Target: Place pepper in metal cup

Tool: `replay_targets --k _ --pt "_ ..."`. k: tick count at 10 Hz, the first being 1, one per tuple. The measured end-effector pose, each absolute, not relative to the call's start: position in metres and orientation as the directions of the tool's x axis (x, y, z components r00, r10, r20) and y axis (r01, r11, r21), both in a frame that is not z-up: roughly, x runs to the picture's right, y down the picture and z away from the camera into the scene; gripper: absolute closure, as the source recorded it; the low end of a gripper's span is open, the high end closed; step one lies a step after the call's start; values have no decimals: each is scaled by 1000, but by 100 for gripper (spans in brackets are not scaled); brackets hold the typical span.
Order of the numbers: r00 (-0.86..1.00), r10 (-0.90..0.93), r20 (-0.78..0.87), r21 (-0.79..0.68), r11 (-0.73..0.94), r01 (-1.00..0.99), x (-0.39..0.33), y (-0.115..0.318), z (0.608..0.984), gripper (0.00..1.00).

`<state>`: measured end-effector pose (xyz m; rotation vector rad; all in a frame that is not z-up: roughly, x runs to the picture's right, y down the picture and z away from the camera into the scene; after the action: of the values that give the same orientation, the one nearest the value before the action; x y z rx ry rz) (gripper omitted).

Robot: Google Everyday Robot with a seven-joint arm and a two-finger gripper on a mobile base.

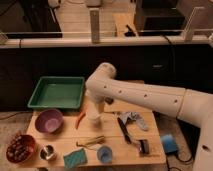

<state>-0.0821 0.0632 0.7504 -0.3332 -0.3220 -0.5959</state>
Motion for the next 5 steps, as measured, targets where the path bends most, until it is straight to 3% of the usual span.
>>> replay_targets --k 5 --pt "669 -613 419 -185 664 724 -147 75 739 20"
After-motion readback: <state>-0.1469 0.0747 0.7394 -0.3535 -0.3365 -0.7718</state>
